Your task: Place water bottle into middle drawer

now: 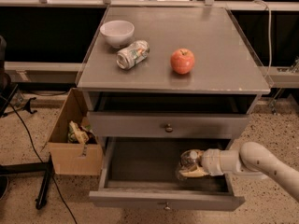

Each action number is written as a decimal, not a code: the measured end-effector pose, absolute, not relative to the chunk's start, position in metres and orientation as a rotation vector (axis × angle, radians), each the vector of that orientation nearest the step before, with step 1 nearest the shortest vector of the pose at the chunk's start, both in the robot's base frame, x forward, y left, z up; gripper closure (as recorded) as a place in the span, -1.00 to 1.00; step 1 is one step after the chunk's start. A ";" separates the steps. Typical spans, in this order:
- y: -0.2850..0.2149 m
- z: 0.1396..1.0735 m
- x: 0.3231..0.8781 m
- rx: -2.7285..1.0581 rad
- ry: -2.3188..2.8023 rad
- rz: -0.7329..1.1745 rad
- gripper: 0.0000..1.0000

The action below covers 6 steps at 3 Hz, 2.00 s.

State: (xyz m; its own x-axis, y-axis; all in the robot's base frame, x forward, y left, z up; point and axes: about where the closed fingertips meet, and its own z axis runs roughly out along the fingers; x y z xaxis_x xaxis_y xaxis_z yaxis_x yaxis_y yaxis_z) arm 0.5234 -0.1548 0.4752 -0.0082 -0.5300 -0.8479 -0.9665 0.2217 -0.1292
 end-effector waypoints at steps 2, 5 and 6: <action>-0.145 0.445 0.527 -1.474 1.653 0.619 1.00; -0.146 0.433 0.524 -1.463 1.694 0.644 1.00; -0.147 0.432 0.523 -1.460 1.702 0.647 1.00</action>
Offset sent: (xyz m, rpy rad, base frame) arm 0.0048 0.0072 -0.0360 -0.0598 -0.0315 0.0219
